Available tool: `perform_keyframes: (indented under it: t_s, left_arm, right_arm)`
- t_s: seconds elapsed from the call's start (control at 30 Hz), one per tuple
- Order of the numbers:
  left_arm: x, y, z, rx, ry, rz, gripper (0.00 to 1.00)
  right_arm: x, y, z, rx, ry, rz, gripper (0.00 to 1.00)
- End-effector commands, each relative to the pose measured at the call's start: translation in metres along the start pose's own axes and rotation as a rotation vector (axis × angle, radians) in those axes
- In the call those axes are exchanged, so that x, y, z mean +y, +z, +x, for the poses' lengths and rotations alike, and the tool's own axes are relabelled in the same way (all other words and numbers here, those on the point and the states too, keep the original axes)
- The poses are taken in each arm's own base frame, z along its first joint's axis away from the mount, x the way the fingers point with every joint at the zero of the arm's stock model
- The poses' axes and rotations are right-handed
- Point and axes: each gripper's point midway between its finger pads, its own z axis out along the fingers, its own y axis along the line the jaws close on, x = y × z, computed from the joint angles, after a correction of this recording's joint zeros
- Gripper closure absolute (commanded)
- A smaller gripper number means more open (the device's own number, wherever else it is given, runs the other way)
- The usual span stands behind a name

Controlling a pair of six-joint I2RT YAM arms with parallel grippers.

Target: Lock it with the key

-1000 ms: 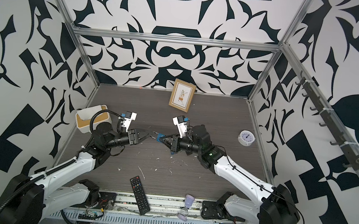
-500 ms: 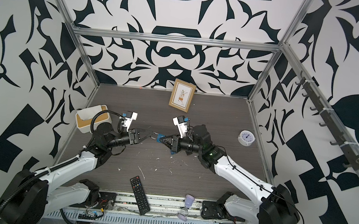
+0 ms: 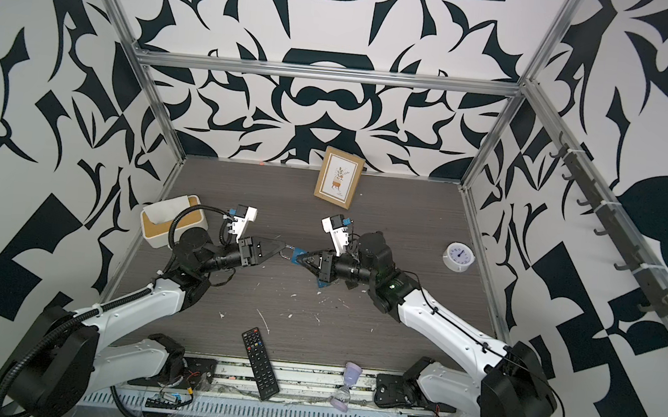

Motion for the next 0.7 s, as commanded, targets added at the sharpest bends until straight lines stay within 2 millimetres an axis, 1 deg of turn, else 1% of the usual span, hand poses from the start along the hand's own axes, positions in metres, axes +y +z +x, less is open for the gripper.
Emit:
perform_keyframes:
  t_s: [0.0,0.13,0.4,0.67]
  left_arm:
    - [-0.002,-0.002,0.001,-0.012,0.036,0.010,1.00]
    - [-0.003,-0.003,0.001,-0.016,0.053,0.008,1.00]
    - [-0.007,-0.004,0.002,-0.019,0.079,0.025,1.00]
    - [-0.013,-0.004,0.005,-0.020,0.103,0.051,1.00]
  right_arm:
    - [0.025,0.000,-0.012,-0.033,-0.025,-0.111,1.00]
    - [0.028,0.001,-0.011,-0.027,-0.006,-0.142,1.00]
    - [0.038,0.002,-0.015,-0.033,0.017,-0.208,1.00]
    - [0.036,0.009,-0.018,-0.026,0.043,-0.222,1.00]
